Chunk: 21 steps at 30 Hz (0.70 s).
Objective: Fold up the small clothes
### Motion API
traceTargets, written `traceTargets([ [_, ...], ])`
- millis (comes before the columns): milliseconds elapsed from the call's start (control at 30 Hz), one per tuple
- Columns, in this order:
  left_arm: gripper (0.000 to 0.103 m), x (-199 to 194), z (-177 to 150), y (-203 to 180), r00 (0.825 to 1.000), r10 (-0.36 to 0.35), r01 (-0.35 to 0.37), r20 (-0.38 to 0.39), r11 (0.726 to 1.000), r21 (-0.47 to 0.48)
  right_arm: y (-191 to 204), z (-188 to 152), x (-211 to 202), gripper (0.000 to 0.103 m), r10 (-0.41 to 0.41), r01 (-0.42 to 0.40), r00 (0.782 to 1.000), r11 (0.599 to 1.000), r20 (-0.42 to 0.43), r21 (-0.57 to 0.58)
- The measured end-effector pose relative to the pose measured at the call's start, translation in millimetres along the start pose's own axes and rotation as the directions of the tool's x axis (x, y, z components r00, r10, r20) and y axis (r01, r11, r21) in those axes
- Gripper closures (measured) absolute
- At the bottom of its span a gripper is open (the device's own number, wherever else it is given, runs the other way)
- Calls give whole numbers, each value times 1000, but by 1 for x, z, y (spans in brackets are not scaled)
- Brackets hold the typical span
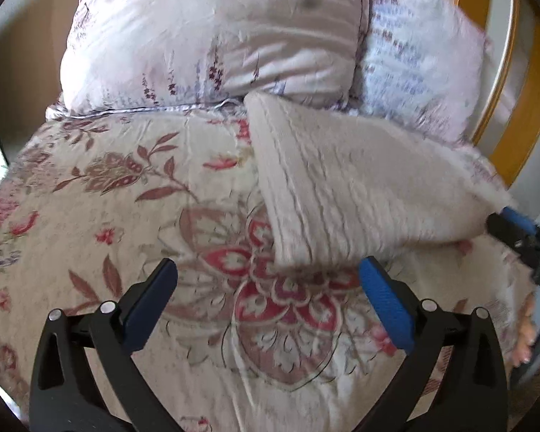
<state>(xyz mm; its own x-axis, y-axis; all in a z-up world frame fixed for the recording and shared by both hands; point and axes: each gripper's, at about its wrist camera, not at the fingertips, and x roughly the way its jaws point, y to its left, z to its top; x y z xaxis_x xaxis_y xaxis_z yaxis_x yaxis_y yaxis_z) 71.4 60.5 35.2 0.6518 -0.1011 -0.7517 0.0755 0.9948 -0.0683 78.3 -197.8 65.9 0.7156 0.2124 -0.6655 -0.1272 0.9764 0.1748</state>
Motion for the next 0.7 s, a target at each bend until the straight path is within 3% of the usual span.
traceTargets([
  [100, 2, 5, -4, -11, 998, 62, -61, -25, 997, 43, 5, -7, 6, 1, 20, -19, 999, 1000, -39, 18],
  [333, 2, 16, -8, -16, 996, 37, -34, -86, 999, 39, 20, -22, 21, 1, -59, 56, 991, 998, -123, -29],
  [700, 2, 26, -9, -26, 990, 64, -54, -126, 995, 78, 21, -27, 36, 1, -83, 81, 972, 997, -220, -21],
])
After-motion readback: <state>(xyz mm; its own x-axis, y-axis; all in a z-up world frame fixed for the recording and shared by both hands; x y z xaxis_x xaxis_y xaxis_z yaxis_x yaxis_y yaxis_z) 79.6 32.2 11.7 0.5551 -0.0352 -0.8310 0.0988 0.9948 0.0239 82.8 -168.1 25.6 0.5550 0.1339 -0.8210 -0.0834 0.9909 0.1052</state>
